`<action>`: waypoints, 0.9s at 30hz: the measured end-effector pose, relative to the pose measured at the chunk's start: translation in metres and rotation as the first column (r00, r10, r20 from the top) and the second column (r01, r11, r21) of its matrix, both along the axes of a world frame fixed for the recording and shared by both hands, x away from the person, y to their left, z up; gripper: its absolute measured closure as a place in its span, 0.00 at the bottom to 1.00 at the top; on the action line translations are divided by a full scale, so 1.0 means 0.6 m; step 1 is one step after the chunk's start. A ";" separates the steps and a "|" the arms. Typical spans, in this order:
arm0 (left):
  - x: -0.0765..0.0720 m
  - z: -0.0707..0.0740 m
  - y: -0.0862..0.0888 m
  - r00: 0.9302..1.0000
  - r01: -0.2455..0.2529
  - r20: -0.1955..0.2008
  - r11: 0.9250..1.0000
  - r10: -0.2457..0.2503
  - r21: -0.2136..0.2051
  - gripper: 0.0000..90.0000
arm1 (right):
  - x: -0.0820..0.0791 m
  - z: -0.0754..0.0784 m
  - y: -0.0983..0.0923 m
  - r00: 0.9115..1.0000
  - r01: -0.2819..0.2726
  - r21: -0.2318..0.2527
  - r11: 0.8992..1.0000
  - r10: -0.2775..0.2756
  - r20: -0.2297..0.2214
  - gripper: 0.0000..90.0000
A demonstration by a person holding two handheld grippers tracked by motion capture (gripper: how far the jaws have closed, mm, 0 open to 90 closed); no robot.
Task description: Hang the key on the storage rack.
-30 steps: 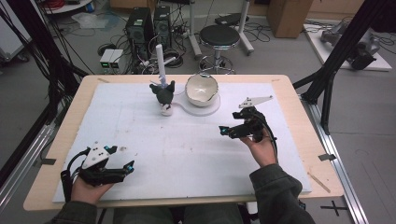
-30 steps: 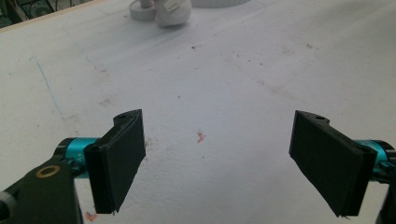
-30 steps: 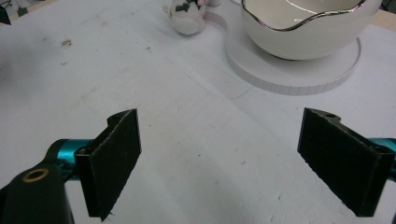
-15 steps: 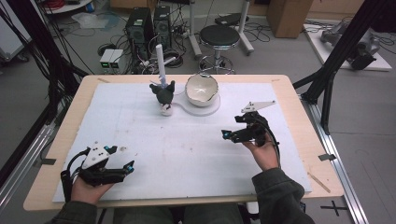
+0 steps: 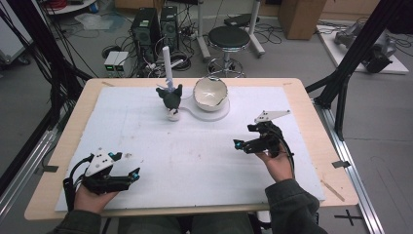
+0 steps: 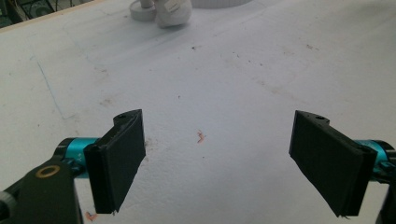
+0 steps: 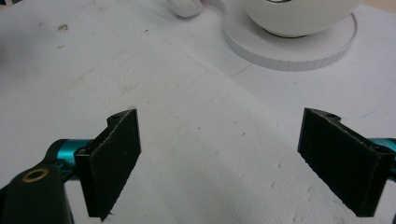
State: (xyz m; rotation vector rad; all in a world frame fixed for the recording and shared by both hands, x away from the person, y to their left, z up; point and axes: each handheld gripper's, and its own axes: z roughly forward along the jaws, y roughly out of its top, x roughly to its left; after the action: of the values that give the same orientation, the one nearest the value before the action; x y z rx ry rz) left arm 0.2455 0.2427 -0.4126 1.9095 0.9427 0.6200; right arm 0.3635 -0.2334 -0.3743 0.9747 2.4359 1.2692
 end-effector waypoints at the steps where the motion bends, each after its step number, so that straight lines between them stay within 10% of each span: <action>1: 0.000 0.000 0.000 1.000 -0.001 0.000 1.000 0.001 0.002 0.21 | -0.002 -0.001 -0.001 1.000 0.001 -0.001 1.000 -0.001 -0.003 0.14; 27: 0.000 0.000 0.001 1.000 0.003 -0.002 1.000 -0.003 -0.004 0.21 | -0.027 -0.014 -0.018 1.000 0.012 0.010 1.000 -0.012 0.002 0.14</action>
State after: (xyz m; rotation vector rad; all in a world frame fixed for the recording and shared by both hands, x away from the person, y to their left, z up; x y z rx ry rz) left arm 0.2455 0.2432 -0.4123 1.9079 0.9419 0.6144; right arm 0.3473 -0.2444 -0.3828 0.9891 2.4210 1.2789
